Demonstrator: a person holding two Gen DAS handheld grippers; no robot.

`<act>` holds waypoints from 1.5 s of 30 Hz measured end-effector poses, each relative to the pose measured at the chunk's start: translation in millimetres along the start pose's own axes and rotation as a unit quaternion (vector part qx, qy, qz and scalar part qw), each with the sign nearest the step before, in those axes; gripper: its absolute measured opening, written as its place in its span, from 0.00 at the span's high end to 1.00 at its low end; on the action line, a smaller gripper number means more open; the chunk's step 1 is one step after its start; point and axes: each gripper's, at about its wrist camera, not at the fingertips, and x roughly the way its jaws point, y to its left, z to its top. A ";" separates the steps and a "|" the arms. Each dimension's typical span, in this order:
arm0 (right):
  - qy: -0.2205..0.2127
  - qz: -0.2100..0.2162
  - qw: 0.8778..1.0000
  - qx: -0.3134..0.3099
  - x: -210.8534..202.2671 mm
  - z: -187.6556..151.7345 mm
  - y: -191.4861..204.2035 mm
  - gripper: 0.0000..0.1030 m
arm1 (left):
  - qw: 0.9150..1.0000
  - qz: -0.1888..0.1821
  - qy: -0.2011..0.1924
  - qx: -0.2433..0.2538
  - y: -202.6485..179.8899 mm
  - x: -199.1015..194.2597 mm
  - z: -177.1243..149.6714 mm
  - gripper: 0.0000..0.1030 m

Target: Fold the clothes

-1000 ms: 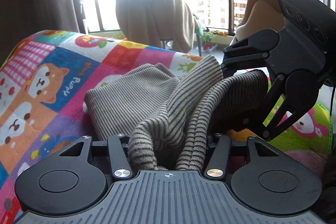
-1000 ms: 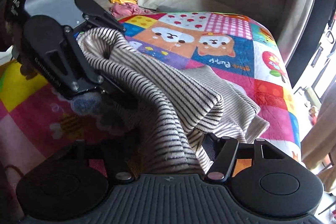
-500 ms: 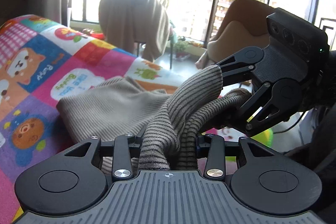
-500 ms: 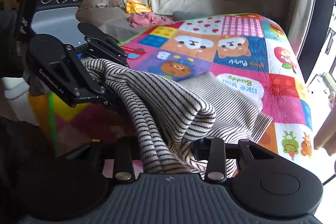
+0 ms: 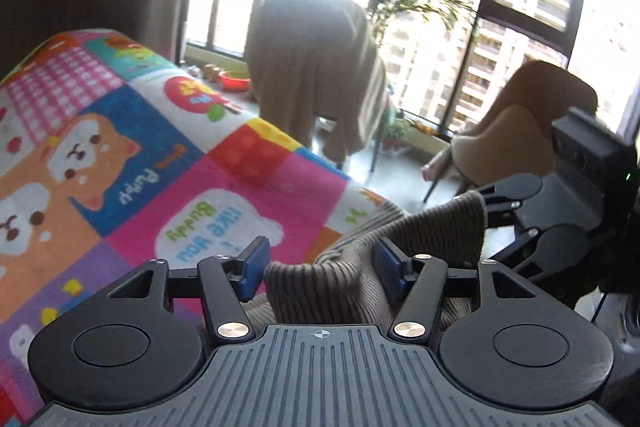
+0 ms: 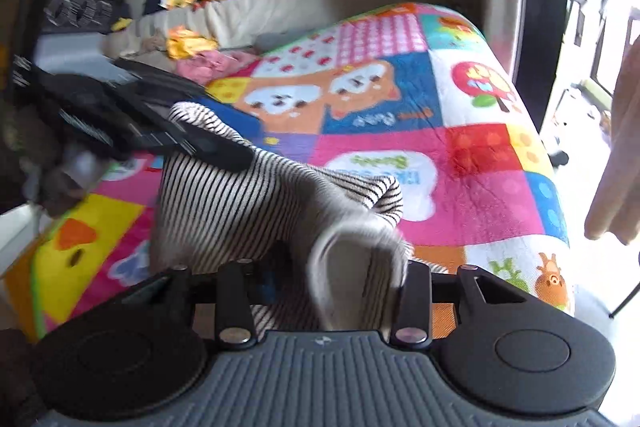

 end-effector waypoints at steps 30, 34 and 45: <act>-0.051 -0.116 0.992 0.016 21.6 0.4 -36.5 0.04 | 0.990 0.115 0.037 -0.078 37.4 35.5 -35.3 0.06; -0.051 0.041 0.997 0.041 11.8 1.0 -9.8 0.00 | 0.989 0.111 0.040 -0.084 40.2 38.4 -35.0 0.06; 0.008 0.051 0.999 -0.017 48.4 -16.0 27.0 0.00 | 0.990 0.104 0.041 -0.086 41.6 37.4 -41.1 0.06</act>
